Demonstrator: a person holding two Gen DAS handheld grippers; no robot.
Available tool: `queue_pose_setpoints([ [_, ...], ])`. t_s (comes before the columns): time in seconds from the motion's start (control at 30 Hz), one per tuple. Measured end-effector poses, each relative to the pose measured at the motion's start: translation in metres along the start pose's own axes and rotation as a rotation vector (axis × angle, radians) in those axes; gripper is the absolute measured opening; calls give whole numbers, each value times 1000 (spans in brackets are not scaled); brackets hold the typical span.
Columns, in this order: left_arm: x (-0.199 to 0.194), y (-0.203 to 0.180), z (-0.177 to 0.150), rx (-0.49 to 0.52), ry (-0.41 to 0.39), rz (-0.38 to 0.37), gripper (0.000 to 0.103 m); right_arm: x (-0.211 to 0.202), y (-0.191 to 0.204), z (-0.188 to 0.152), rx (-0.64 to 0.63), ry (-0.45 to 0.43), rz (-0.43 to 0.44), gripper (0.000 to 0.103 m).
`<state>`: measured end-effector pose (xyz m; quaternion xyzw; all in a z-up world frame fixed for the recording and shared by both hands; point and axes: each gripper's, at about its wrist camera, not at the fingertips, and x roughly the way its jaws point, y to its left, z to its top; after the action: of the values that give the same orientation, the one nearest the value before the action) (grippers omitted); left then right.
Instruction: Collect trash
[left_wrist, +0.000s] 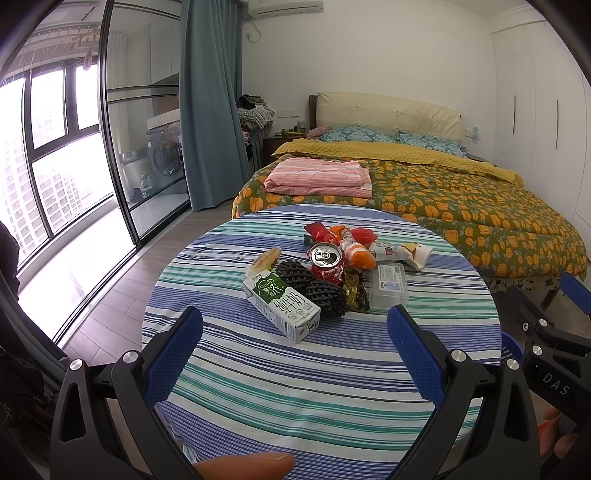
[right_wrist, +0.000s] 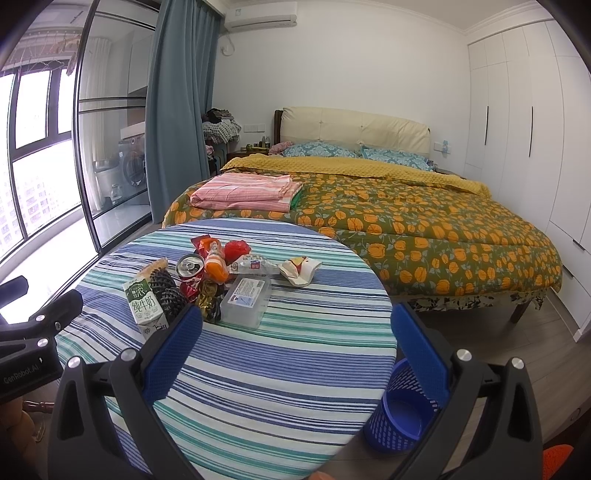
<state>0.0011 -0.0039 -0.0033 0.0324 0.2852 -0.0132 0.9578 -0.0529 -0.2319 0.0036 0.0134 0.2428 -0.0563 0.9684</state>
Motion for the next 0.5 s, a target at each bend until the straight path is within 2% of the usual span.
queue_pose_setpoints([
  [0.5,0,0,0,0,0,0,99,1,0,1,0,0,0,99],
])
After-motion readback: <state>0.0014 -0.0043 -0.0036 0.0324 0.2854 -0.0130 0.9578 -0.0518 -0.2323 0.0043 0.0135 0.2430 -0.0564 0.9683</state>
